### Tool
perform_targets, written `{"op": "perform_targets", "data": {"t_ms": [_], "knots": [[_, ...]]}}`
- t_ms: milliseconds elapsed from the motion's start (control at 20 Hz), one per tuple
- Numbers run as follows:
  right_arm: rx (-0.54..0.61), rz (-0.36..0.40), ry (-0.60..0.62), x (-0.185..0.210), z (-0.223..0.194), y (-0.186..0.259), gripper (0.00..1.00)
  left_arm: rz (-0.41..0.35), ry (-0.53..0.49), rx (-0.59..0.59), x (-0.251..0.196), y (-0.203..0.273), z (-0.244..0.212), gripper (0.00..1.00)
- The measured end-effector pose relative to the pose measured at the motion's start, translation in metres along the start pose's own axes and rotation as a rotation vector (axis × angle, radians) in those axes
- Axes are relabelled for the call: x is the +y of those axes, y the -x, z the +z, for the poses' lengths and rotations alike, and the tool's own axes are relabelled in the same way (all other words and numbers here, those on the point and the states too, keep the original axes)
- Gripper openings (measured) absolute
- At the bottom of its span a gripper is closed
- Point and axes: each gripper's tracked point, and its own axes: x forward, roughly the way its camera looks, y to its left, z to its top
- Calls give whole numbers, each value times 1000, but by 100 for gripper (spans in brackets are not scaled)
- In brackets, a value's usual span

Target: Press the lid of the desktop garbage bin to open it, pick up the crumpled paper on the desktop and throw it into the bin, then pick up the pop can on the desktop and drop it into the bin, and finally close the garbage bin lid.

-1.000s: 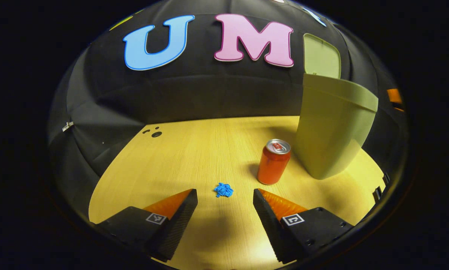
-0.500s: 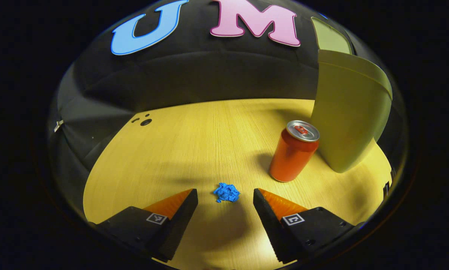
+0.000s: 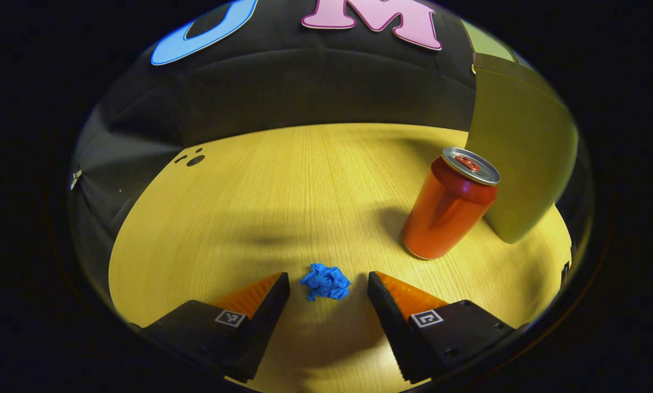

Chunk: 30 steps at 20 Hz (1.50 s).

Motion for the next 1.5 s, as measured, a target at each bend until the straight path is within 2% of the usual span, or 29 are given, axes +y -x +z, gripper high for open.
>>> {"op": "perform_targets", "data": {"t_ms": [100,200,250,350,650,950,1100,1500], "knots": [[4,1,-11,0,-2,-3,100,-4,1,-2,-4,0,-1,89],[14,11,-19,3,-6,-5,100,0,-1,-9,-6,-2,0,79],[17,16,-19,4,-8,-5,100,5,2,-13,-5,-2,0,67],[22,27,-18,7,-10,-6,100,12,14,-17,-5,-4,1,50],[28,42,-21,9,-13,-5,100,9,-22,-9,-7,-2,3,32],[31,54,-32,12,-16,-7,100,-15,-5,-52,-13,17,29,29],[36,66,-43,14,-18,-9,99,-21,-7,-94,-13,36,51,31],[40,78,-102,9,-25,-14,99,-114,-7,-265,-45,110,159,29]]}}
